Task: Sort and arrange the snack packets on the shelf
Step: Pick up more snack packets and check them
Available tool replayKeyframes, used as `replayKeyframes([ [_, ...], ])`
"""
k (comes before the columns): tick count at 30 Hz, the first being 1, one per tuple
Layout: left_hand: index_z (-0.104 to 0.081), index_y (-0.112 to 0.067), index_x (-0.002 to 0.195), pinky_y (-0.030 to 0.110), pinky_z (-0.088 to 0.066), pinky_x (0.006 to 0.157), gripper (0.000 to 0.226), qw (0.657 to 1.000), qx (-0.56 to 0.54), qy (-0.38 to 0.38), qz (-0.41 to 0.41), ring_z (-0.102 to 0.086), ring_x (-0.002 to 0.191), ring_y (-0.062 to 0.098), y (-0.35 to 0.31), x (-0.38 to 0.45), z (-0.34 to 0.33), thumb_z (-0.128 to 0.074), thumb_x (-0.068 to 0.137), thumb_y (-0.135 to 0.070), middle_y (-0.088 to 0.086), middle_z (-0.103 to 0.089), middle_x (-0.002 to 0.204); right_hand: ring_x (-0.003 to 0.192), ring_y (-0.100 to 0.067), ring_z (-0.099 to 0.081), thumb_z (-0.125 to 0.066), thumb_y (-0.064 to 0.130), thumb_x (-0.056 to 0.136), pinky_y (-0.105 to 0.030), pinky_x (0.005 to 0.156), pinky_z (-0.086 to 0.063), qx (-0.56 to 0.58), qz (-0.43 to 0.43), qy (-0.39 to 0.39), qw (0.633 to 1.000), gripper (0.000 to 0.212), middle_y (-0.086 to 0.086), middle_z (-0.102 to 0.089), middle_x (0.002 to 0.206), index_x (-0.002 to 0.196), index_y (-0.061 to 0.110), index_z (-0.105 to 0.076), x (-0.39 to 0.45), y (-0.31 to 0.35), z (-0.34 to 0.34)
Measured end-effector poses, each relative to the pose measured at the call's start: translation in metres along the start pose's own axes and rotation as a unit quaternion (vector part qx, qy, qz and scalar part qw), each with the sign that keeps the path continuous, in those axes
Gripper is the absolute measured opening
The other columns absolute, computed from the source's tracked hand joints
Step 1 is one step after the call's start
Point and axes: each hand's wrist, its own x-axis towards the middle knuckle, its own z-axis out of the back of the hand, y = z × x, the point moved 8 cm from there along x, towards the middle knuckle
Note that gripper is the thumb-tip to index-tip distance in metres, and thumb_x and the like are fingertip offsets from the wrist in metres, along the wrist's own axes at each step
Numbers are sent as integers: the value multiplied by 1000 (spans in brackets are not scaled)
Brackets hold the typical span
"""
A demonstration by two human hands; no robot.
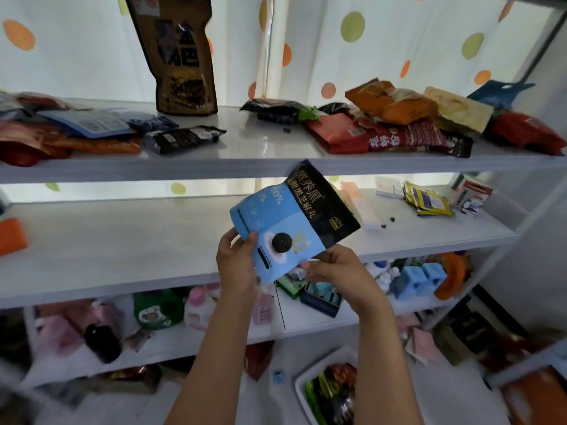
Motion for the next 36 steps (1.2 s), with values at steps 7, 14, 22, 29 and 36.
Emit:
replayKeyframes([
  [7, -59, -17, 115, 45, -54, 88, 28, 997, 66, -16, 45, -66, 99, 30, 30, 0, 40, -65, 89, -5, 15, -69, 116, 86, -23, -73, -64, 17, 94, -32, 64, -59, 108, -14, -126, 986, 21, -13, -75, 100, 113, 10, -70, -6, -16, 54],
  [14, -38, -10, 144, 37, -42, 101, 56, 947, 320, -19, 5, -48, 125, 26, 40, -1, 25, -61, 93, -14, 14, -44, 146, 79, -18, -72, -60, 0, 92, -26, 63, -57, 115, -17, -99, 988, 21, -5, -77, 89, 105, 10, -74, 5, -28, 23],
  [22, -71, -13, 106, 36, -58, 84, 22, 985, 79, 139, 66, -69, 103, 21, 49, -36, -30, -58, 97, -28, 6, -73, 109, 92, -2, -66, -60, 2, 93, -16, 79, -51, -66, 78, -66, 993, 26, 6, -72, 103, 109, 16, -75, 10, -14, -15],
  [29, -66, 6, 106, 33, -58, 77, 21, 987, 17, 142, 79, -70, 95, 32, 49, -31, -24, -62, 92, -9, 18, -73, 103, 92, 16, -61, -58, -3, 89, -11, 85, -49, -86, 88, -23, 992, 39, 30, -62, 101, 116, 22, -71, 8, -13, -25],
  [36, -67, -2, 97, 26, -57, 68, 11, 986, 18, 157, 57, -71, 79, 22, 50, -30, -14, -56, 95, -4, 14, -74, 90, 100, 0, -66, -66, 2, 87, -15, 80, -52, -61, 62, -13, 996, 36, 7, -72, 110, 118, 19, -72, 10, -29, -25],
])
